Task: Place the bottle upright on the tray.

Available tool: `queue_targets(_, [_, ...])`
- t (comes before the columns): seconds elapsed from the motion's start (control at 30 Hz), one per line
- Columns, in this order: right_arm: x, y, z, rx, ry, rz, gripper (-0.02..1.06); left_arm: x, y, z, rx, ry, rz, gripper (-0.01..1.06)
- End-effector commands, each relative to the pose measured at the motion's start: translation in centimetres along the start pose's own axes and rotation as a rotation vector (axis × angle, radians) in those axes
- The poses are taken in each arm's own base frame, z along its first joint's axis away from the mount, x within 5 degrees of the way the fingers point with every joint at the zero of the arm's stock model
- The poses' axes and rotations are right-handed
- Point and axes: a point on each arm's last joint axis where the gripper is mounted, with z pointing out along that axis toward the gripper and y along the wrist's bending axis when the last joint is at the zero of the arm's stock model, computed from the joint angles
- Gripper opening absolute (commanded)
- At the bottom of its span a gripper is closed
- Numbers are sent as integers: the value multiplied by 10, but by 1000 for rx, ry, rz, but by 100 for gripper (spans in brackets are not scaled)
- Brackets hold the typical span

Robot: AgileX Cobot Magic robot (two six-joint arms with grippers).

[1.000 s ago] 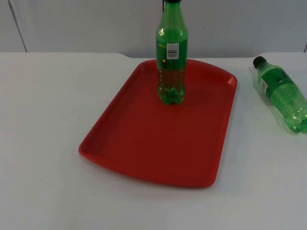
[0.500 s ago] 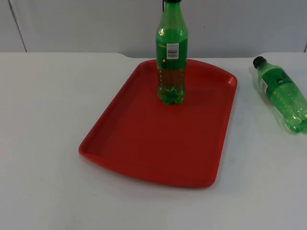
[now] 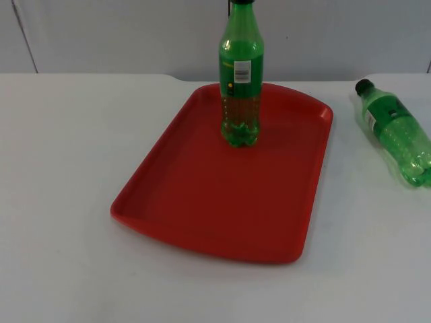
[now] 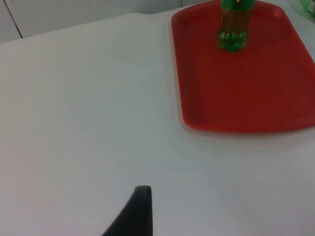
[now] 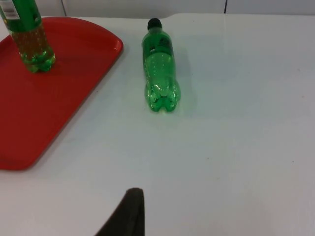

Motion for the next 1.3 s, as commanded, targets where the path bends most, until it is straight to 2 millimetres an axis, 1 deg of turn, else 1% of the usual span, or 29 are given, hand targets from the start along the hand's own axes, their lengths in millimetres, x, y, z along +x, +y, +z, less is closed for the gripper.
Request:
queue_targets(0.0, [0,0,0,3,-8,6,105,1,0,0,3,-1,-8,105])
queue_targets(1.03, [0,0,0,1,-8,10,105,1,0,0,2,-1,-7,105])
queue_targets(1.27, [0,0,0,3,-11,9,102,1,0,0,2,-1,-7,105])
